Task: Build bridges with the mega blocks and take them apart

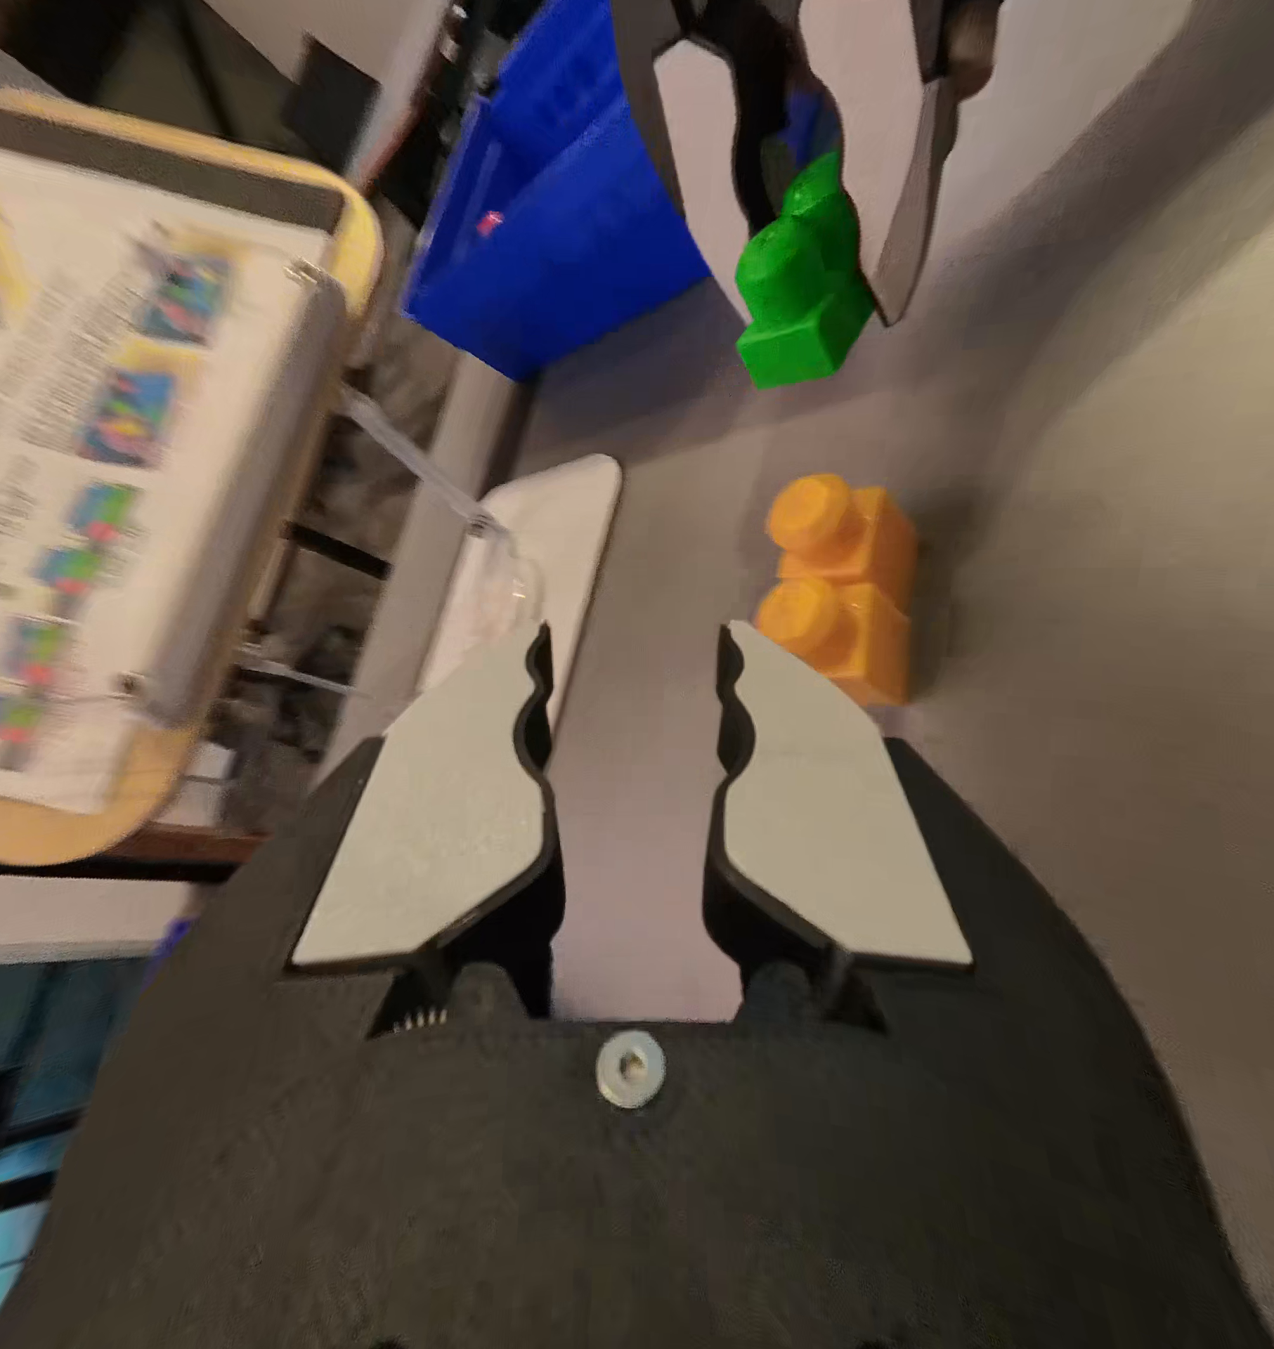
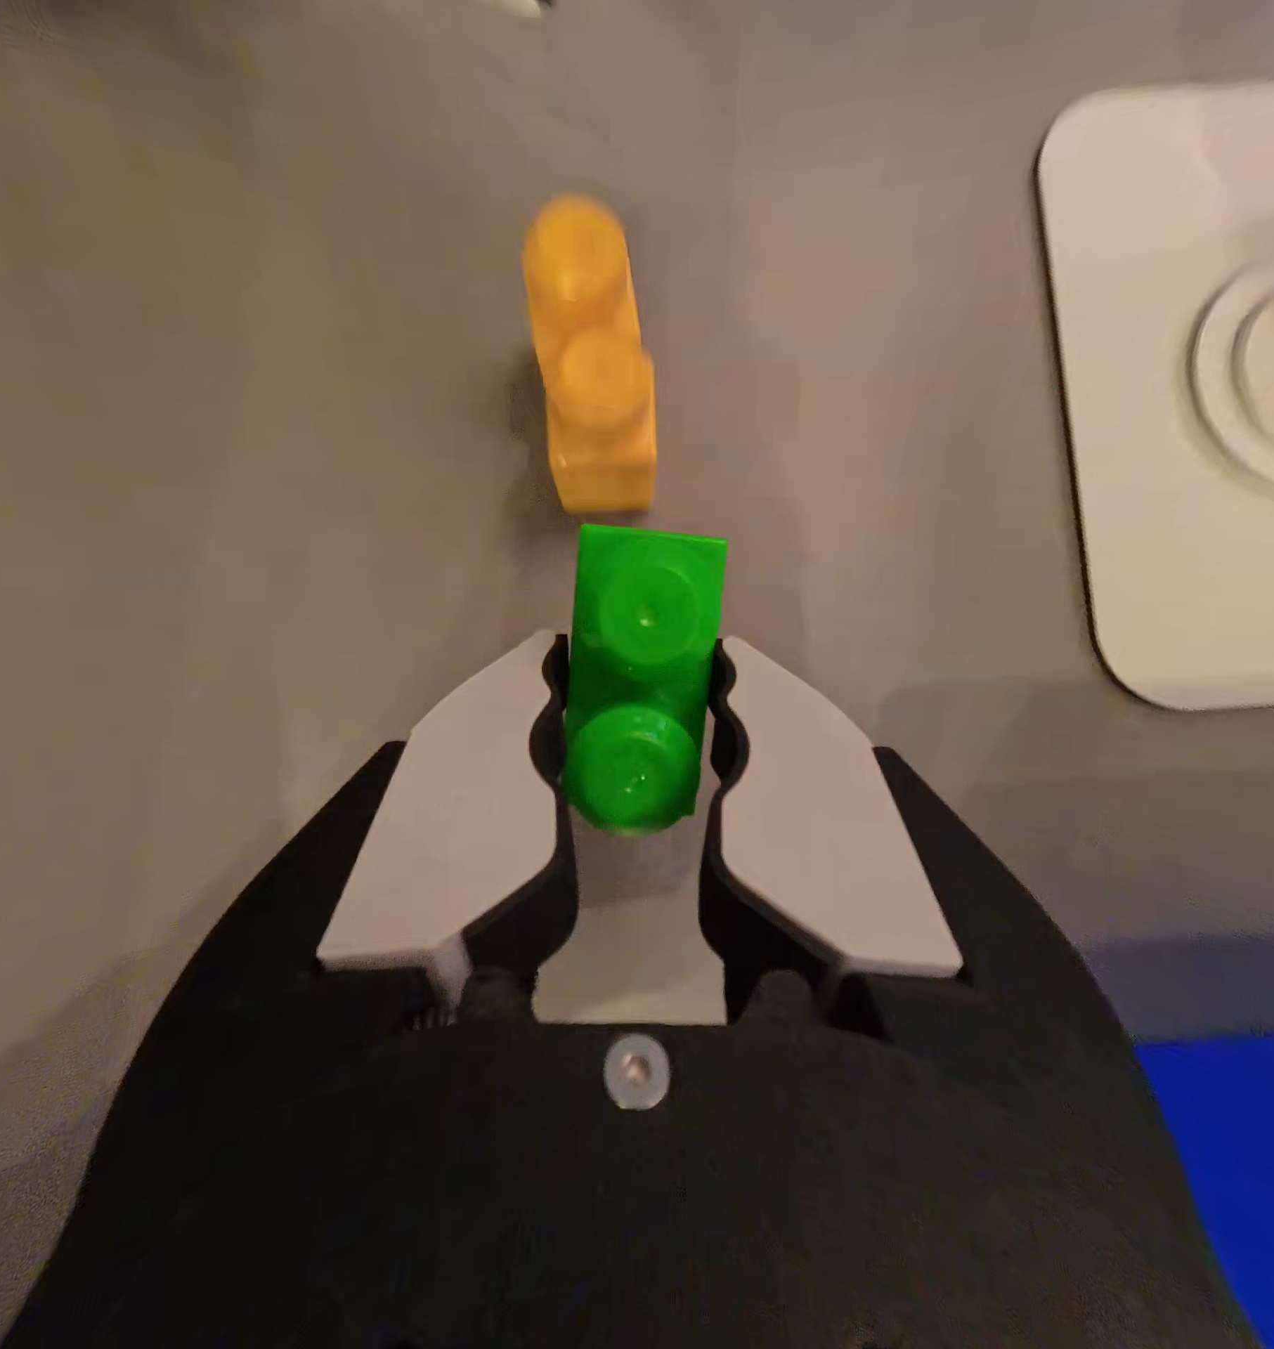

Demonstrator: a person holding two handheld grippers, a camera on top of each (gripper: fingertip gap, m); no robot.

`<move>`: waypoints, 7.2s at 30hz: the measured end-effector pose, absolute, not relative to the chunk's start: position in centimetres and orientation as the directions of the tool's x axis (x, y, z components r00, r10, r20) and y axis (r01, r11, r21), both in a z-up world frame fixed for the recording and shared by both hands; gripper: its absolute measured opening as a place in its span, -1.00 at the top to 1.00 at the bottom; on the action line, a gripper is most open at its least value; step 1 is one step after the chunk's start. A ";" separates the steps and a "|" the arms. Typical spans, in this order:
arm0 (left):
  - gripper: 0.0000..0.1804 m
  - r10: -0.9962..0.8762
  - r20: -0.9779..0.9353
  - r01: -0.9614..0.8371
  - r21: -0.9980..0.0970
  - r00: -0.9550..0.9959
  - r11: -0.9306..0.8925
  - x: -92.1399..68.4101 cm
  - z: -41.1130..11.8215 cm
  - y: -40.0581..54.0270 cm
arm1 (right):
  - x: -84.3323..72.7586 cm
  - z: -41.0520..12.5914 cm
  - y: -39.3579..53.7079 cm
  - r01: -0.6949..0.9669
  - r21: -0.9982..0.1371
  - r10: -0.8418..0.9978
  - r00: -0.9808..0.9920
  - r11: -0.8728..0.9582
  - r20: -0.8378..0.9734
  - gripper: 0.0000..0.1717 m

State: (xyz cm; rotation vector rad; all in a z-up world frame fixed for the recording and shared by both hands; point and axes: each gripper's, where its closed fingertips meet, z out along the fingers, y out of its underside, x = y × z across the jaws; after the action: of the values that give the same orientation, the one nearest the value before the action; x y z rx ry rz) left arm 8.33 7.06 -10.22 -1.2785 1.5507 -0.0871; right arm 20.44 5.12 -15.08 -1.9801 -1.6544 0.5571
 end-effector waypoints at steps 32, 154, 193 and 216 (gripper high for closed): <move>0.59 -0.987 -0.128 -0.642 -0.750 -0.096 0.160 14.0 -18.9 5.0 | 21.9 -19.0 3.8 0.891 -0.451 0.991 0.103 -0.054 0.084 0.37; 0.60 -0.587 0.768 0.497 -0.416 -0.257 -0.762 13.4 -3.8 6.1 | 16.8 -4.6 3.7 0.406 -0.853 0.653 0.555 0.327 0.515 0.98; 0.60 -0.532 0.728 0.630 -0.178 -0.433 -0.756 14.6 -2.2 5.5 | 14.7 -3.3 3.8 0.494 -0.742 0.444 0.597 0.453 0.668 0.92; 0.46 -0.600 0.721 0.639 -0.287 -0.347 -0.714 13.8 -2.9 4.5 | 16.2 -2.7 3.2 0.447 -0.775 0.530 0.567 0.446 0.631 0.94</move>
State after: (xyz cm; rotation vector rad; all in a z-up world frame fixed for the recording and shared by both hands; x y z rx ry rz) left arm 13.76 4.52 -2.90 -1.0968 -0.0573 -2.0969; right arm 16.18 3.25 -2.73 -1.1652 -1.0300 0.0643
